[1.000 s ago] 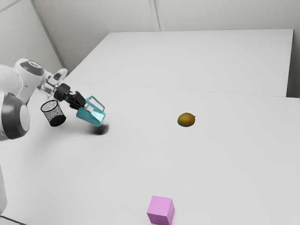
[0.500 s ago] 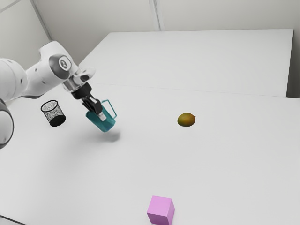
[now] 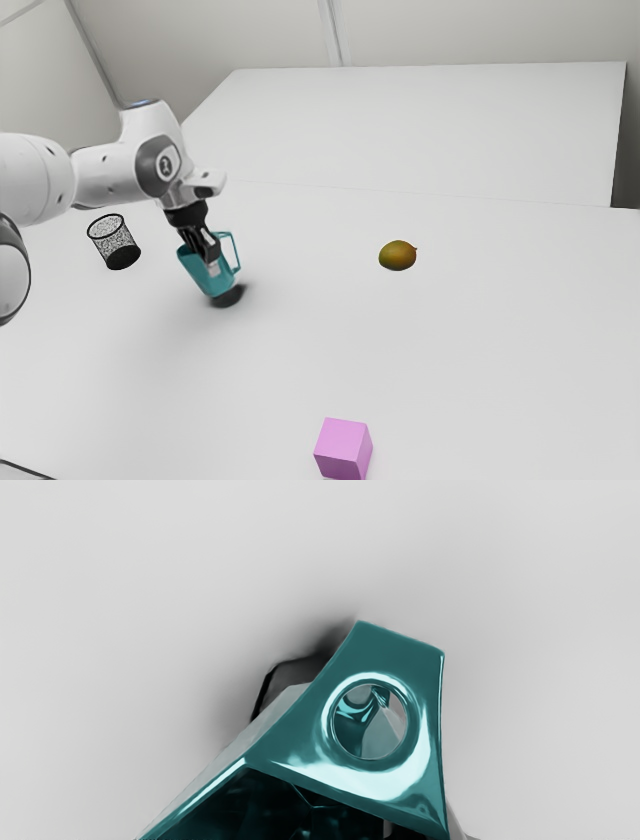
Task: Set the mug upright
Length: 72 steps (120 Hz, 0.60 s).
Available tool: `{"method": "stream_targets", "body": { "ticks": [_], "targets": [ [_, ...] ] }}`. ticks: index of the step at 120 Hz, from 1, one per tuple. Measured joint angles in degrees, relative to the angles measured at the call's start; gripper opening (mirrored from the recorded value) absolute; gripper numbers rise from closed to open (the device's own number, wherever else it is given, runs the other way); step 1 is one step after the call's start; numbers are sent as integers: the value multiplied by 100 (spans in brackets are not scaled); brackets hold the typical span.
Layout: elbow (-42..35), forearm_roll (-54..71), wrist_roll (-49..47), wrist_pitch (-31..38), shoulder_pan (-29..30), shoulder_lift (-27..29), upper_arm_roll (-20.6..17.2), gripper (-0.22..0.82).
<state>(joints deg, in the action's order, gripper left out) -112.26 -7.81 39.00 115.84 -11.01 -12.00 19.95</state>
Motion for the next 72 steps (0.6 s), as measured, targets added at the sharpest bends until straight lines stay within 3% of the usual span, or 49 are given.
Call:
{"method": "stream_targets", "body": {
  "ticks": [72],
  "targets": [
    [-168, 1151, -631, -4, -473, -33, 26, -18]
  ]
}}
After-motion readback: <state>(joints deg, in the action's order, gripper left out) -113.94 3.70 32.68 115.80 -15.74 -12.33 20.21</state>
